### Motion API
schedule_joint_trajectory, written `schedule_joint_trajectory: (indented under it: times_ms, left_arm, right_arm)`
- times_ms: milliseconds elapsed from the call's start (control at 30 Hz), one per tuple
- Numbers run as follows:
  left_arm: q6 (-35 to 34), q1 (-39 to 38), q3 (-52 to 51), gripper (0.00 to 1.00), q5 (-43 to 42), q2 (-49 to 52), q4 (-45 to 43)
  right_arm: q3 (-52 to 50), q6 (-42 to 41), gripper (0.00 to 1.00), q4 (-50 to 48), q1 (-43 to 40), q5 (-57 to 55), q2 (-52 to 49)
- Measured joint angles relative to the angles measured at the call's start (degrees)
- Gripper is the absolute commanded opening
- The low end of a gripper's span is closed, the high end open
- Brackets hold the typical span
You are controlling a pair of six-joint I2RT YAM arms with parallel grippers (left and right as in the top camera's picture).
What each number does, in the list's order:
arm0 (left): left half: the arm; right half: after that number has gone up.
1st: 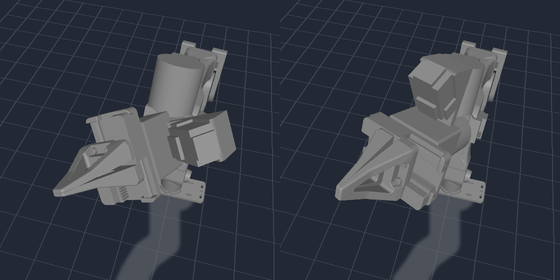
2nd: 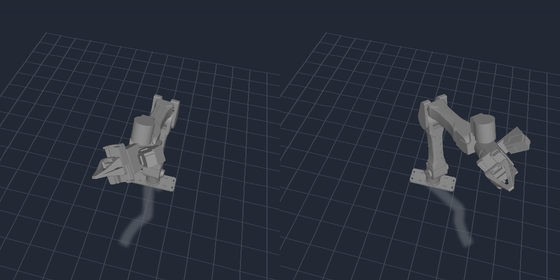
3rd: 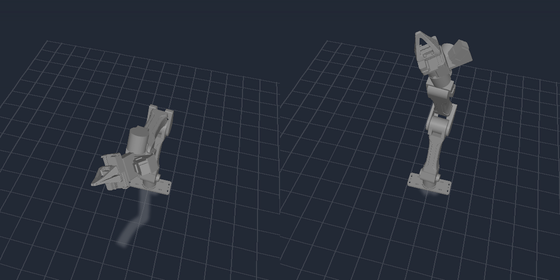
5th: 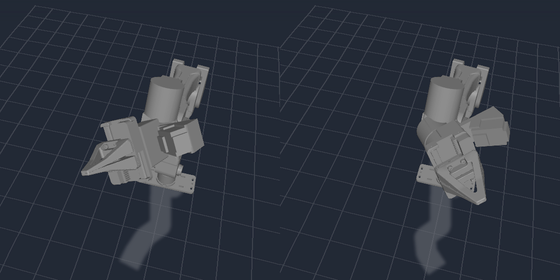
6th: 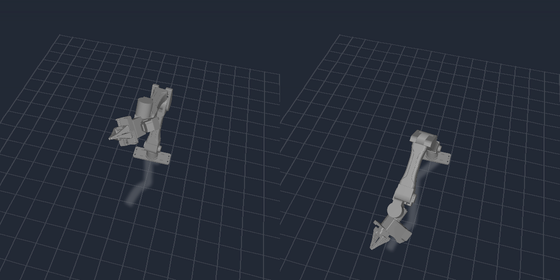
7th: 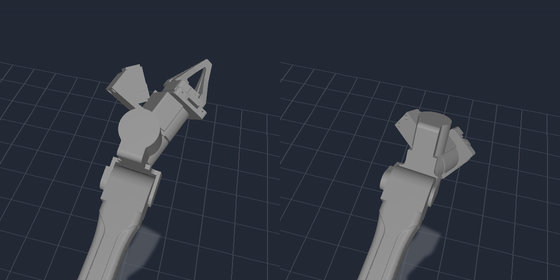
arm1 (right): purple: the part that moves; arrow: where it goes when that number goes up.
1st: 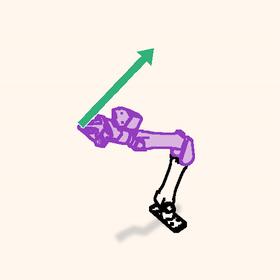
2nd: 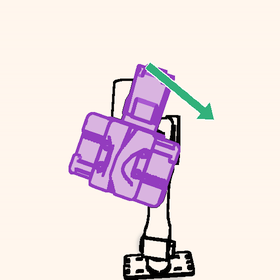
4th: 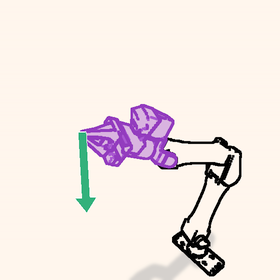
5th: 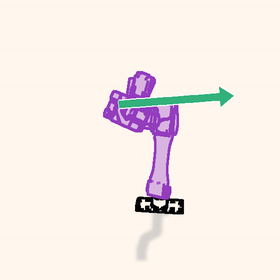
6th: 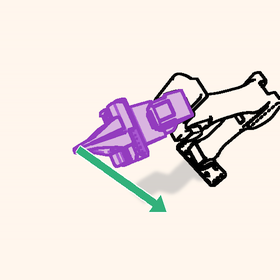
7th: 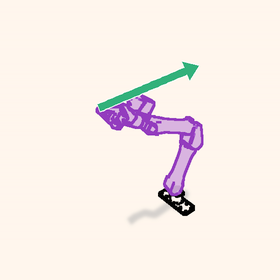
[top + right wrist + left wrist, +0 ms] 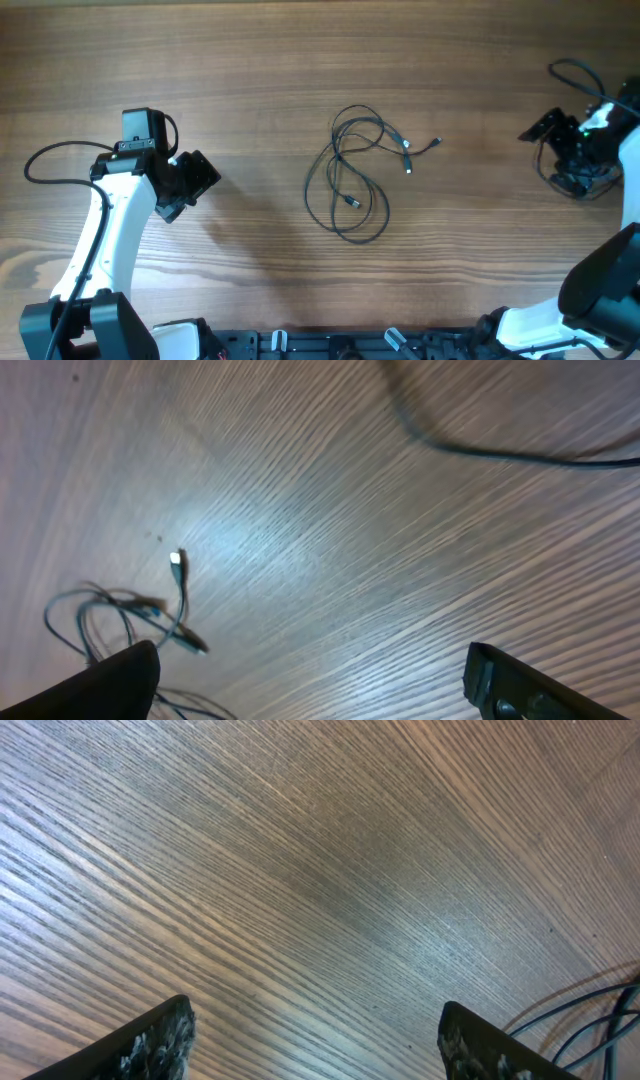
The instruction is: Untangle cables
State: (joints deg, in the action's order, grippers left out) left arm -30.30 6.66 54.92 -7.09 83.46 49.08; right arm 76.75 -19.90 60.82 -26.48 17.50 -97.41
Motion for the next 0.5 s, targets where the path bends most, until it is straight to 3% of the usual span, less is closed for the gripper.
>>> schedule_joint_trajectory:
  times_ms: [233, 500]
  left_arm:
    - [0.00, 0.00, 0.00, 0.85, 0.00, 0.00, -0.02]
    - [0.00, 0.00, 0.00, 0.87, 0.02, 0.00, -0.02]
  right_arm:
    - [0.00, 8.00, 1.00, -0.59, 10.21, 4.59, 0.00]
    - [0.00, 13.03, 0.97, -2.62, 28.26, 2.49, 0.00]
